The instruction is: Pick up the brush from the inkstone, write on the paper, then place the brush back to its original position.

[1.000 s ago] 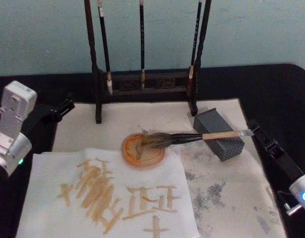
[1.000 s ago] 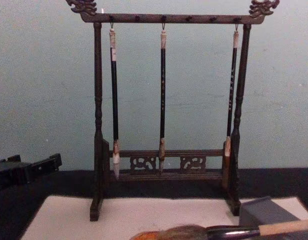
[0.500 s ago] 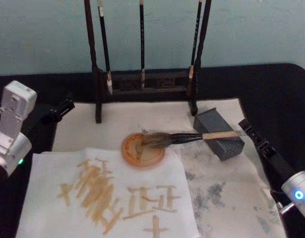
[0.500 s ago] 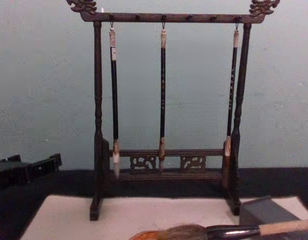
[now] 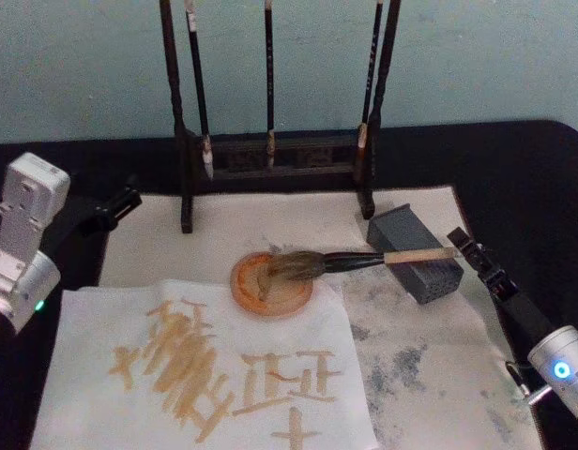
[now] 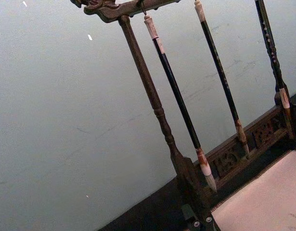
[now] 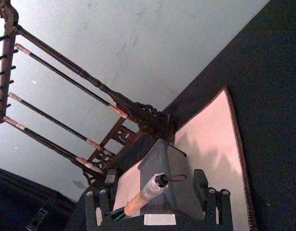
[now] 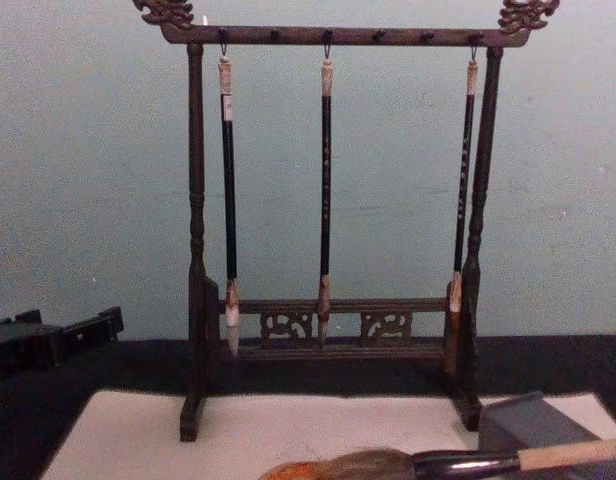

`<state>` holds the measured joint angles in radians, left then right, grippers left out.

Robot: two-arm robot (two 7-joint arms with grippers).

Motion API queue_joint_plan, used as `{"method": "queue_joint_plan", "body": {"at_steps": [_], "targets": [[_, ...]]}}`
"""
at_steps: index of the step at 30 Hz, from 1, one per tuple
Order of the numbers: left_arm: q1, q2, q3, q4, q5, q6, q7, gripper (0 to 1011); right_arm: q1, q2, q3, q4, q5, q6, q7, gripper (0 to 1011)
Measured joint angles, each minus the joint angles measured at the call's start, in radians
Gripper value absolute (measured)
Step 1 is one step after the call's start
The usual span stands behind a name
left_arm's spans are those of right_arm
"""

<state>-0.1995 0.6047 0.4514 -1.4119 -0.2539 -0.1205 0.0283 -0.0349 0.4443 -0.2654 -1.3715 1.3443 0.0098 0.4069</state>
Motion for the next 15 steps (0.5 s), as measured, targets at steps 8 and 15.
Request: {"method": "queue_joint_plan", "body": {"at_steps": [8,15], "targets": [[0.0,0.0,0.0,0.0,0.0,0.0,0.0,1002,0.009,0.003,-0.018,0.01,0.023,0.001,0.01,1008],[0.0,0.0,0.0,0.0,0.0,0.0,0.0,1002,0.015,0.01,-0.029,0.011,0.028,0.004,0.015,1008]]}}
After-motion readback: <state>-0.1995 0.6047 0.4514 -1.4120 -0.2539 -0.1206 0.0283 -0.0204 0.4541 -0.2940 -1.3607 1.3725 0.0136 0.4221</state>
